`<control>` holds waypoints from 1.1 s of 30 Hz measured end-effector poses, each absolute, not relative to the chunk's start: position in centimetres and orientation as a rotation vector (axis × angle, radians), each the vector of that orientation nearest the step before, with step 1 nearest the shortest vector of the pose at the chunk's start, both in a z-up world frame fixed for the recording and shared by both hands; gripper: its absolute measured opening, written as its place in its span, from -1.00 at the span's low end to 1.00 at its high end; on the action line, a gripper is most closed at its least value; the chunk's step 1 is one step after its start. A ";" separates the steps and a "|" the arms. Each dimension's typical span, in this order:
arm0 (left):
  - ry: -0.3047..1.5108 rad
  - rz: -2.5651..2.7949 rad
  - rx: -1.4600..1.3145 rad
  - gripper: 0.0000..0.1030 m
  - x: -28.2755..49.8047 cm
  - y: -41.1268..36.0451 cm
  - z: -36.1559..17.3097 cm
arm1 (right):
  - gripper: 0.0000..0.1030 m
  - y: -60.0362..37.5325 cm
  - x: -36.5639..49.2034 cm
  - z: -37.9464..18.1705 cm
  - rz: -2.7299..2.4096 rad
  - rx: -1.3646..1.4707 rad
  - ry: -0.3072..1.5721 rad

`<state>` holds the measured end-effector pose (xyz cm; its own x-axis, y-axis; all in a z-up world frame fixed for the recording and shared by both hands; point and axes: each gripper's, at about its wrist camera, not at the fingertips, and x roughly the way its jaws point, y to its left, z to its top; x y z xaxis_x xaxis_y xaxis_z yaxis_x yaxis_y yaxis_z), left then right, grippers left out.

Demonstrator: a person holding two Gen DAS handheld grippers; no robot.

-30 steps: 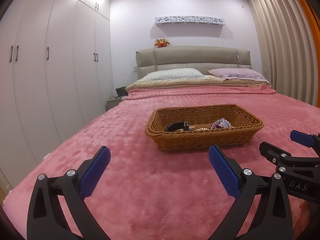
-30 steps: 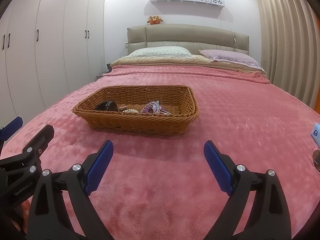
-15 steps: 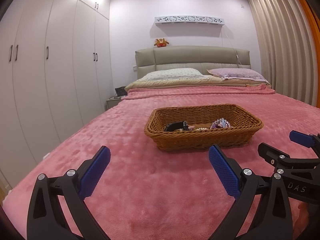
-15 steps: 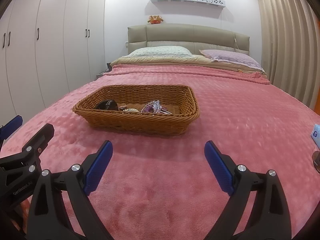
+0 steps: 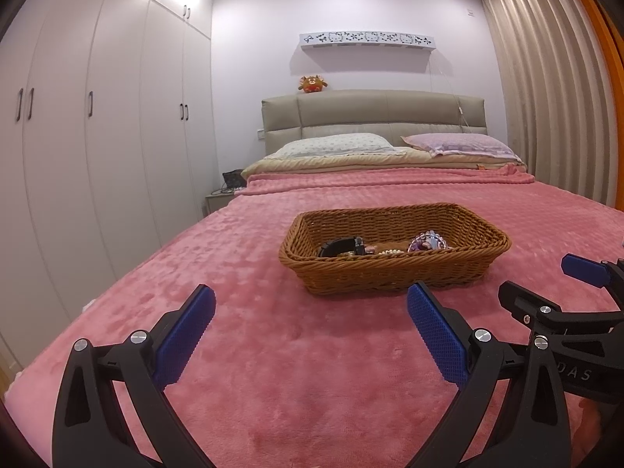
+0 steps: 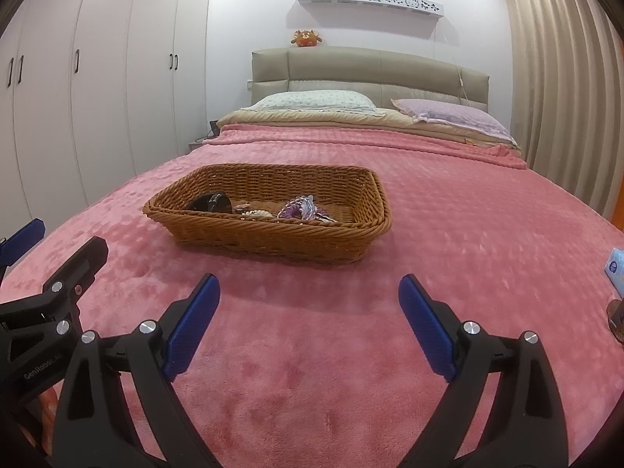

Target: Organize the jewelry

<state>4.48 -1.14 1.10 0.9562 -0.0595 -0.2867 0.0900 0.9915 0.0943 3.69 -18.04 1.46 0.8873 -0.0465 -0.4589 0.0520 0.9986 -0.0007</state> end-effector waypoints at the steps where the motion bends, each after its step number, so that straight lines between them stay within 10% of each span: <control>1: 0.289 -0.077 0.107 0.85 4.5 -1.2 1.1 | 0.72 -18.1 3.7 1.5 -0.051 0.016 0.478; 33: 0.293 -0.083 0.105 0.85 4.2 -1.1 1.3 | 0.72 -18.8 3.8 1.6 -0.060 0.034 0.482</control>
